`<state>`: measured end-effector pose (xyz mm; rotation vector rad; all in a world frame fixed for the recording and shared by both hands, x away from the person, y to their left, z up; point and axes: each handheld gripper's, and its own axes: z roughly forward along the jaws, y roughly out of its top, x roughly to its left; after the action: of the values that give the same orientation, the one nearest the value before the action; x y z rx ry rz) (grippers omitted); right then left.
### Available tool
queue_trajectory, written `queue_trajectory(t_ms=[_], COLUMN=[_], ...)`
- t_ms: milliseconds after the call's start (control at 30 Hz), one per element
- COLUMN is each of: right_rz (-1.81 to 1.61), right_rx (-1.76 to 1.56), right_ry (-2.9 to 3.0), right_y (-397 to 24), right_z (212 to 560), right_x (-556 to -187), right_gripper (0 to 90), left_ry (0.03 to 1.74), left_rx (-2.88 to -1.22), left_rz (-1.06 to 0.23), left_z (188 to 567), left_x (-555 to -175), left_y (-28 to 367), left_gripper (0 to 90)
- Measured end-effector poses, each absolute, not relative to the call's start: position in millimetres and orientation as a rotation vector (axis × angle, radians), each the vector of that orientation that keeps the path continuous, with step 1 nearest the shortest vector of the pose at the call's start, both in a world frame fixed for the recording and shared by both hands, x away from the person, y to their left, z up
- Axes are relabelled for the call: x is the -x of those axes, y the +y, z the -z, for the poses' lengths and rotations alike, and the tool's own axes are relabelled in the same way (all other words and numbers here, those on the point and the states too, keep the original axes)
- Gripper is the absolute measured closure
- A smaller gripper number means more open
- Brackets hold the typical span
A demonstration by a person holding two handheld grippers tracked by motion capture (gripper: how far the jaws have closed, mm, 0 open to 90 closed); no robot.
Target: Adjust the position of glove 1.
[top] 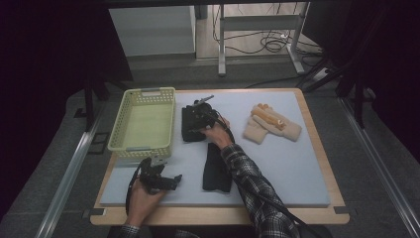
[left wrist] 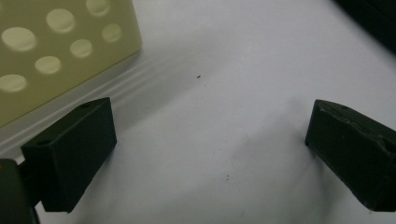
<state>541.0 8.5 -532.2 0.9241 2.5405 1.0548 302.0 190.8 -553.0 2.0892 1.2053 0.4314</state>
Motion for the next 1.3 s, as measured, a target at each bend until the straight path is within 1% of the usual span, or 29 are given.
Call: queue_trajectory(t_ms=[67,100,133,267,300,500,900,1300], right_rz=[-1.075,-1.080,-1.080,-1.080,-1.077,-1.014,-1.091,-1.117], right_rx=[-0.947,-0.960,-0.960,-0.977,-0.967,-0.955,-0.934,-0.908], right_ry=[2.541,2.546,2.546,2.566,2.564,2.554,2.539,2.536], right_y=[8,8,8,7,7,11,-3,-9], right_z=[533,533,533,530,530,524,499,485], right_x=[-543,-542,-542,-540,-539,-534,-523,-513], right_gripper=[47.8,58.3,58.3,82.3,83.7,85.5,85.6,85.5], left_ry=[1.205,1.205,1.205,1.205,1.205,1.206,1.206,1.206], left_rx=[-2.089,-2.089,-2.089,-2.089,-2.089,-2.089,-2.090,-2.091], left_rz=[-0.432,-0.432,-0.432,-0.432,-0.432,-0.431,-0.431,-0.432], left_z=[553,553,553,553,553,553,553,553], left_x=[-302,-302,-302,-302,-302,-302,-302,-302], left_y=[191,191,191,191,191,191,191,191], left_gripper=[2.0,2.0,2.0,2.0,2.0,2.0,2.0,2.1])
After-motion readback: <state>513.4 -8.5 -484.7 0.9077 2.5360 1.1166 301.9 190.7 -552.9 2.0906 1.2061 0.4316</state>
